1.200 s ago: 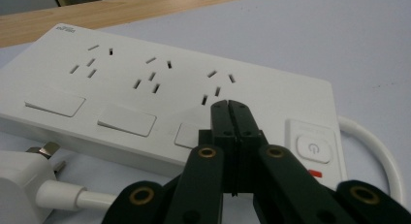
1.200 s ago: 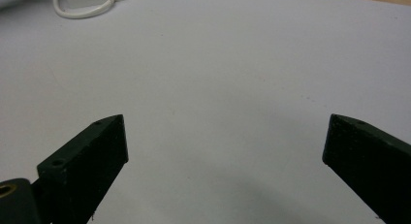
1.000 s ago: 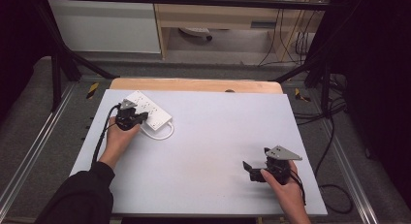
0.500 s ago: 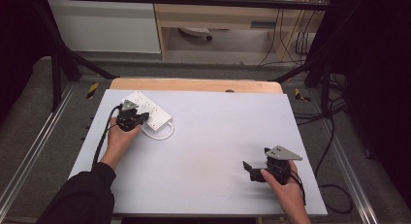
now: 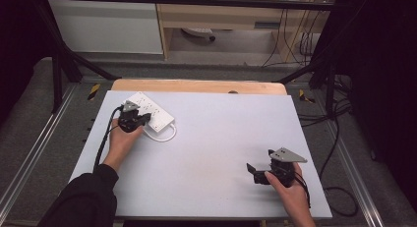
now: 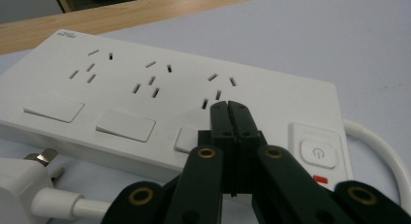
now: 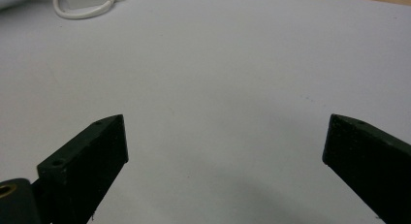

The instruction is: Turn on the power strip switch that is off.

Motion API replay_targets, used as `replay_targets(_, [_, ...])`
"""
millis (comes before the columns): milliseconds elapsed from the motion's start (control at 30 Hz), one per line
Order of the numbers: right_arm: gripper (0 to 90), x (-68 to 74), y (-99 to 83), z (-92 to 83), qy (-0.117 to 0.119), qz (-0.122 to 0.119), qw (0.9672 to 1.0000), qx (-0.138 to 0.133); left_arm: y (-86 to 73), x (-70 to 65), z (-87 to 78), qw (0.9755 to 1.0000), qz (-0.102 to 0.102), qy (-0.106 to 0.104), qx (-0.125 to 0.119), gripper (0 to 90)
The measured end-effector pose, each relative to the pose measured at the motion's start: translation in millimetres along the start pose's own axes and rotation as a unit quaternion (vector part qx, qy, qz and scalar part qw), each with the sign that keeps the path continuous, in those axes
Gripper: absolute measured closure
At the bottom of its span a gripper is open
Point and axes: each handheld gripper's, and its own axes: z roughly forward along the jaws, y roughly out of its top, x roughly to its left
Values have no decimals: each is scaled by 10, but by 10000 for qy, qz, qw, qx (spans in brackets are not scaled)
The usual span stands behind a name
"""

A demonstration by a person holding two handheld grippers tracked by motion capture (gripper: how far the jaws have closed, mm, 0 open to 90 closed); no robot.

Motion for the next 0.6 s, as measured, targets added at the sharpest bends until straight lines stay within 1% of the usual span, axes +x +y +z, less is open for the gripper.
replay_targets(167, [28,0,-1,-1,-5,-1,10000,-3,18,-8,-12,9999,-43,-72,-124,900])
replay_targets(267, [28,4,1,-3,4,14,10000,-15,25,-17,-22,9998,11,-107,-173,900])
replay_targets(333, [28,5,1,-3,7,13,10000,-15,25,-17,-22,9997,7,-119,-191,900])
replay_targets(567, [28,4,1,-4,3,15,10000,-15,39,-6,-35,9995,-61,-97,-283,899])
replay_targets(600, [28,4,2,-3,2,13,10000,-14,42,-5,-39,9995,-57,-93,-293,880])
